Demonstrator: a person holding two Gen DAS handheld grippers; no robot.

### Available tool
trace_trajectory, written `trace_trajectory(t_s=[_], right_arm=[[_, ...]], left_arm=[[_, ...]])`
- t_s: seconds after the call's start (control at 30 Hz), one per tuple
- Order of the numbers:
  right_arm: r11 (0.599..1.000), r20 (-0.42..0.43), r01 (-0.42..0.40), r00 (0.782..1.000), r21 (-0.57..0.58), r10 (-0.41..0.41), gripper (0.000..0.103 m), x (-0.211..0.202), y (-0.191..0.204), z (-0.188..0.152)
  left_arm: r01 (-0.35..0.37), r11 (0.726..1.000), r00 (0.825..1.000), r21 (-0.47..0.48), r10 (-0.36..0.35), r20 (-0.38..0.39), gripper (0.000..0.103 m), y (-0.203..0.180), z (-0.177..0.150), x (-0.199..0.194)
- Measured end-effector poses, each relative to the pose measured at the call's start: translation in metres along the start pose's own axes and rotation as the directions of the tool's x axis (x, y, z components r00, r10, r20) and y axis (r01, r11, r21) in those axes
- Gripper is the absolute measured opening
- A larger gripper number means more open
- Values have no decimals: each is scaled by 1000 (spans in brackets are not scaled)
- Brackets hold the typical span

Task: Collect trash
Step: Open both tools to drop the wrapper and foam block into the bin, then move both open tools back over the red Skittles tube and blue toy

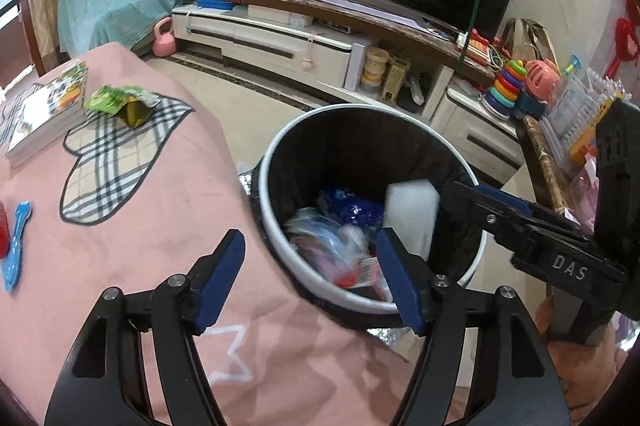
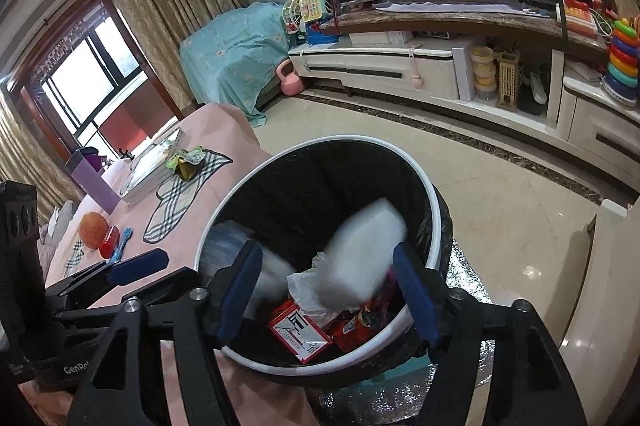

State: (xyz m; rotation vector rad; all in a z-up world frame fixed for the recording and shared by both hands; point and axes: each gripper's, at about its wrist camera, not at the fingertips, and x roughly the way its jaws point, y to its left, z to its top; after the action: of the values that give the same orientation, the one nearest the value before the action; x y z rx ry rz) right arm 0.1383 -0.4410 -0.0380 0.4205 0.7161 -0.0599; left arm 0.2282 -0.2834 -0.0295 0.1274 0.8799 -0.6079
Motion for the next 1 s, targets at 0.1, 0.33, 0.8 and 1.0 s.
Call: trace_trajectory(t_s=[0.1,0.33,0.8,1.0], right_arm=[[1000,2,-9,1000,8,9,72,-3,2,-2],[999,22,-43,999,21,43,90,-16,16,-10],[987,-58,-158,986,-20,157,98,-2,87,-49],[978,-105,-200,976,-58,193,98,10,119,-63]], left_arm=[[-9,1000,1000,-24,9,2,71,11,-7,-6],[-57,992,998,-111,58,0,71,49,-35,-26],[-158,946,987,-284,160,-16,72,133,-100,-68],[-188,919,981,-346,191,-24,72,168,-120,-84]])
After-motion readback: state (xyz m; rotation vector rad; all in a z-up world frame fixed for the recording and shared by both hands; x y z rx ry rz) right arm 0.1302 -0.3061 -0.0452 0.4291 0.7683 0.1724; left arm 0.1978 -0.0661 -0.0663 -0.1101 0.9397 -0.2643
